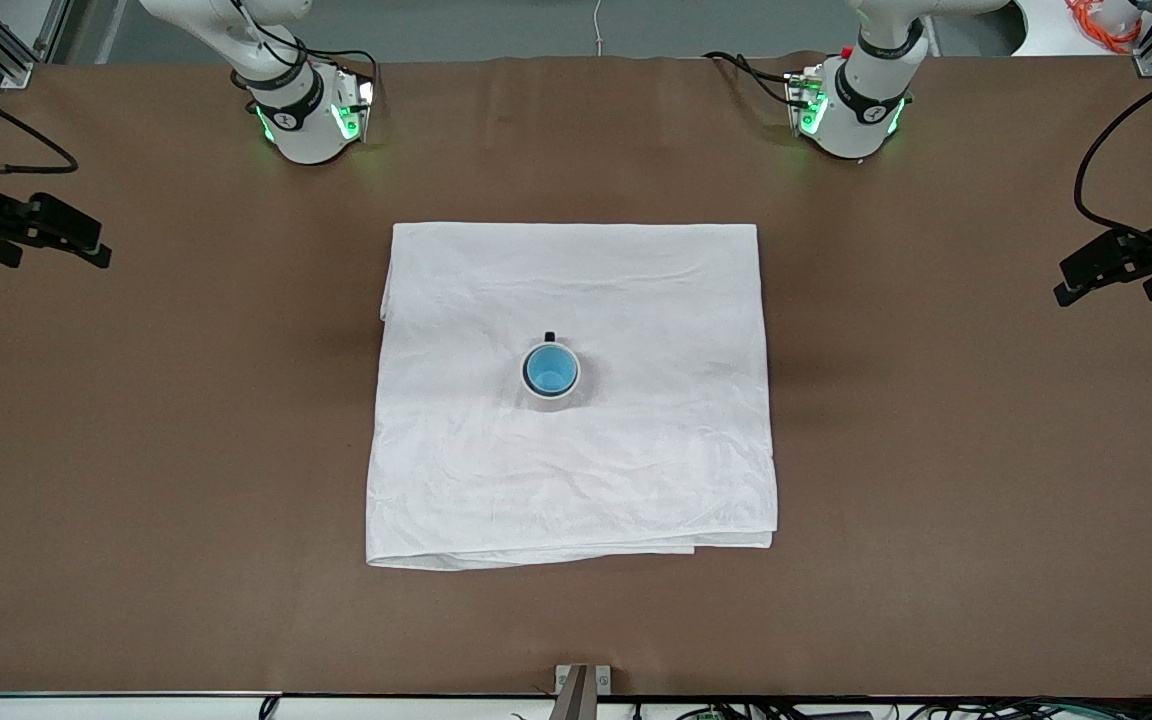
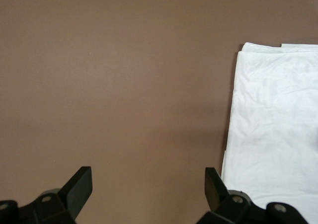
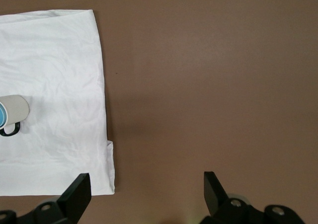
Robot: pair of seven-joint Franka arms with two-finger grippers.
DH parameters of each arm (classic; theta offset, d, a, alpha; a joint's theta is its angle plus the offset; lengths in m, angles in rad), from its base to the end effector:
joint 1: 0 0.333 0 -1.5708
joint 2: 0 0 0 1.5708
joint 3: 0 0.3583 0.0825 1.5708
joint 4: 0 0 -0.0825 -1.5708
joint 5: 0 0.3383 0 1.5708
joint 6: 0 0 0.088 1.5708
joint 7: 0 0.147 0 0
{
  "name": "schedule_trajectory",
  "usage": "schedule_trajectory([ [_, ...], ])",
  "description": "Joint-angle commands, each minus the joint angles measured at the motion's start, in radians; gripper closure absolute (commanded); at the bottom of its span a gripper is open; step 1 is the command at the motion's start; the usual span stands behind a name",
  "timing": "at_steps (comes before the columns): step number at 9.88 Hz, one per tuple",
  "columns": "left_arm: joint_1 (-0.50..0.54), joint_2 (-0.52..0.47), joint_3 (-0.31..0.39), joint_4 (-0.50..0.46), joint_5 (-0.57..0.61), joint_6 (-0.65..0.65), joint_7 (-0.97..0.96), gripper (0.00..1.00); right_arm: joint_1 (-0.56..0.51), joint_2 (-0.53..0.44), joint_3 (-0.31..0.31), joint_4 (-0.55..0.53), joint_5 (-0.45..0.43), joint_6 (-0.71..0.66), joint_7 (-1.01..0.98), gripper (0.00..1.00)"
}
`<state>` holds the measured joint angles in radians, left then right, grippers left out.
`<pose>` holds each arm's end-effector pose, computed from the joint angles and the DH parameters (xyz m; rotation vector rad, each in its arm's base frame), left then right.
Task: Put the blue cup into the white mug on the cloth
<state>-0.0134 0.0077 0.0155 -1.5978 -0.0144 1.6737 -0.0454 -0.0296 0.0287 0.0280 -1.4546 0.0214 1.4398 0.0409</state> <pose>0.5240 -0.0009 0.6207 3.1232 0.0757 0.1061 0.5041 0.0023 0.6499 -3.1190 0.0626 0.0685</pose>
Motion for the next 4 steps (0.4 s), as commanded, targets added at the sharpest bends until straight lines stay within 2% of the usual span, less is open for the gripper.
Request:
schedule_trajectory([
  [1, 0.013, -0.002, -0.015, 0.018, -0.004, -0.025, -0.01, 0.0, -0.012, -0.02, 0.021, -0.003, -0.004, -0.007, -0.009, 0.0],
  [4, 0.013, -0.002, -0.015, 0.021, -0.002, -0.028, -0.007, 0.0, -0.006, -0.02, 0.021, -0.006, -0.004, -0.007, -0.009, 0.0],
])
